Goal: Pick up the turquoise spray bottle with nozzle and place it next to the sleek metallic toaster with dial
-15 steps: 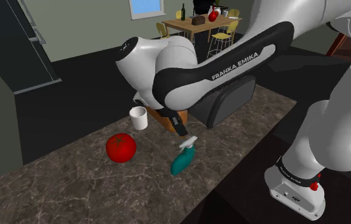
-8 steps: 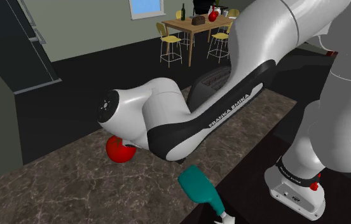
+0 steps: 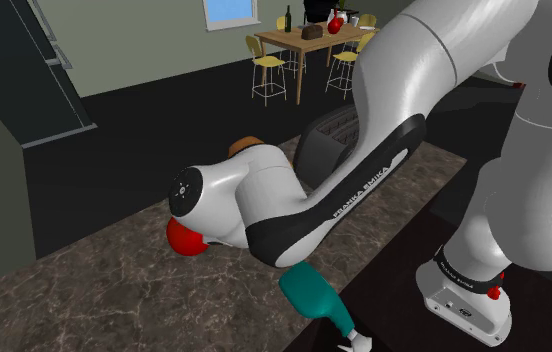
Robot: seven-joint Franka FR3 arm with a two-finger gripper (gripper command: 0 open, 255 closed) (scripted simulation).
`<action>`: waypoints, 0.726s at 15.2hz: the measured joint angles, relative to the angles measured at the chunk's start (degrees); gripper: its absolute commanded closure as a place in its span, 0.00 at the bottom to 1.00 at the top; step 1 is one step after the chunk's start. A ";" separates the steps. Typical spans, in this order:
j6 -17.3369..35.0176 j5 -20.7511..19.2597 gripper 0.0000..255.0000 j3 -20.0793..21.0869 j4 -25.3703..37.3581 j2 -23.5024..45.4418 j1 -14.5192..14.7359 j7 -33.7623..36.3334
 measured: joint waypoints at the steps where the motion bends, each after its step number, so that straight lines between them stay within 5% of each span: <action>1: 0.46 -0.13 0.00 -0.06 -0.38 0.13 -0.04 0.16; 7: 0.93 -0.25 0.00 -0.10 -0.78 0.21 -0.07 0.30; 8: 0.93 -0.25 1.00 -0.10 -0.78 0.21 -0.07 0.30; 11: 0.93 -0.25 1.00 -0.10 -0.78 0.21 -0.07 0.30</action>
